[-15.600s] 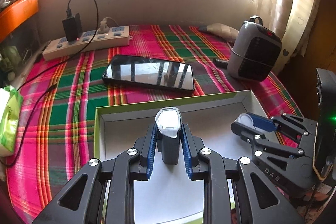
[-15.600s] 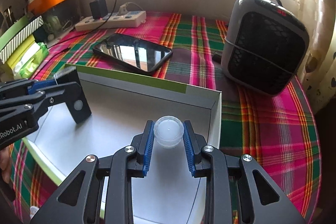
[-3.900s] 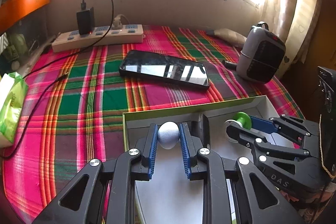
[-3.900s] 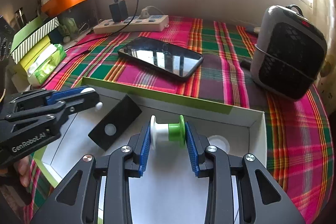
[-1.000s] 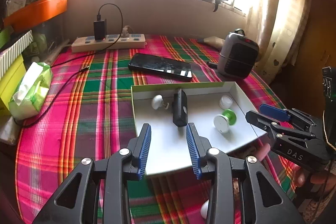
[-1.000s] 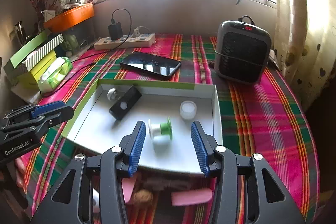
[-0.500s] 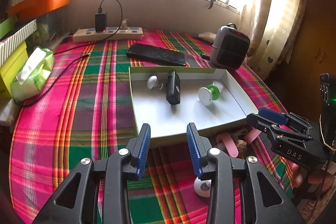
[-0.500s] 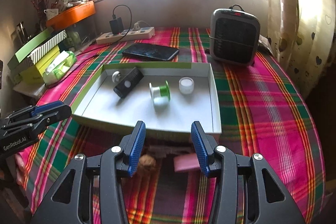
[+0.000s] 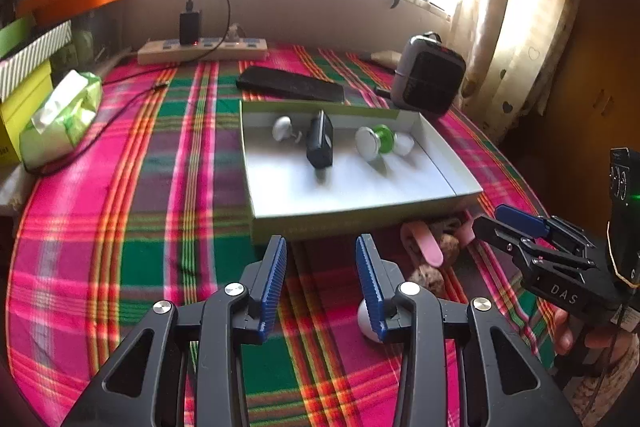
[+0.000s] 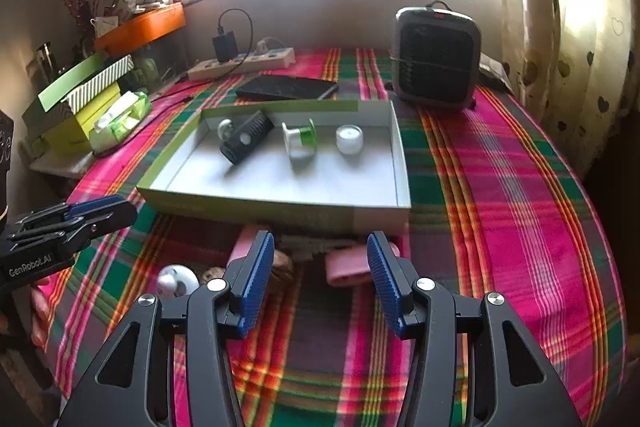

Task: Organize objects
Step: 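Withdraw both tools up and away from the green box, then move left tool toward white panda-face toy while right tool approaches pink case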

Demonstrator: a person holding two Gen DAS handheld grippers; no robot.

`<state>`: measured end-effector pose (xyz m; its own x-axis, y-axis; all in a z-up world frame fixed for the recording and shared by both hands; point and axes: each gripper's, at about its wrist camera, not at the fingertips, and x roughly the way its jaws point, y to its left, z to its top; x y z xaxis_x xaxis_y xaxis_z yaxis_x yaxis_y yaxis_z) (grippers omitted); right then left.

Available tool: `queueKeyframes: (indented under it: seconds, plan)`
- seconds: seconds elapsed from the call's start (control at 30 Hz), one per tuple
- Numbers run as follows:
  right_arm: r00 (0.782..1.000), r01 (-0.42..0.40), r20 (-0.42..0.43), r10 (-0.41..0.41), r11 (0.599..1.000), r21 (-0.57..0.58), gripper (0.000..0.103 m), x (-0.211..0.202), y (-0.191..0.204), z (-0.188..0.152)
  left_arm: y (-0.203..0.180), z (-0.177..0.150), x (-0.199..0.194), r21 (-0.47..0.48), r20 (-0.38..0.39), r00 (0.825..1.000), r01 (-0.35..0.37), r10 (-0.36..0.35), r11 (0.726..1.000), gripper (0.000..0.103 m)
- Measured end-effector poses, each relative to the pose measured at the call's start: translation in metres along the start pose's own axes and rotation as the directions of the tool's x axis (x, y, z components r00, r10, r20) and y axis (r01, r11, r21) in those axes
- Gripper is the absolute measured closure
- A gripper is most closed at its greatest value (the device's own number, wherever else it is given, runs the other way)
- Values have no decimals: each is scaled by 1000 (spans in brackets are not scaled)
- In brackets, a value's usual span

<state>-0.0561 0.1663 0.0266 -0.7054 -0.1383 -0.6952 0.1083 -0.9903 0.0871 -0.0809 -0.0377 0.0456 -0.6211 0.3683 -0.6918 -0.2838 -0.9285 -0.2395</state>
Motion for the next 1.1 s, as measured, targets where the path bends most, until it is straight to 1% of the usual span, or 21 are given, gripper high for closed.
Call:
queueKeyframes:
  seconds: [0.17, 0.3, 0.63, 0.9, 1.1]
  plan:
    - [1000, 4, 16, -4, 1000, -9, 53, -5, -6, -6, -1, -8, 2, -1, -20, 1000, 9, -9, 1000, 68]
    - [1000, 8, 5, -8, 1000, -10, 53, -4, -11, -12, 0, -12, 5, -10, -38, 999, 15, -15, 1000, 67]
    - [1000, 13, -8, -13, 1000, 9, 52, -8, -22, -24, 3, -19, 7, -32, -47, 998, 46, -47, 998, 64]
    - [1000, -3, -13, 3, 1000, 18, 52, -9, -24, -31, -10, -28, 8, -8, -64, 995, 75, -76, 997, 63]
    - [1000, -11, -26, 11, 1000, 12, 52, -8, -26, -35, -17, -33, 10, -7, -75, 992, 99, -99, 995, 60]
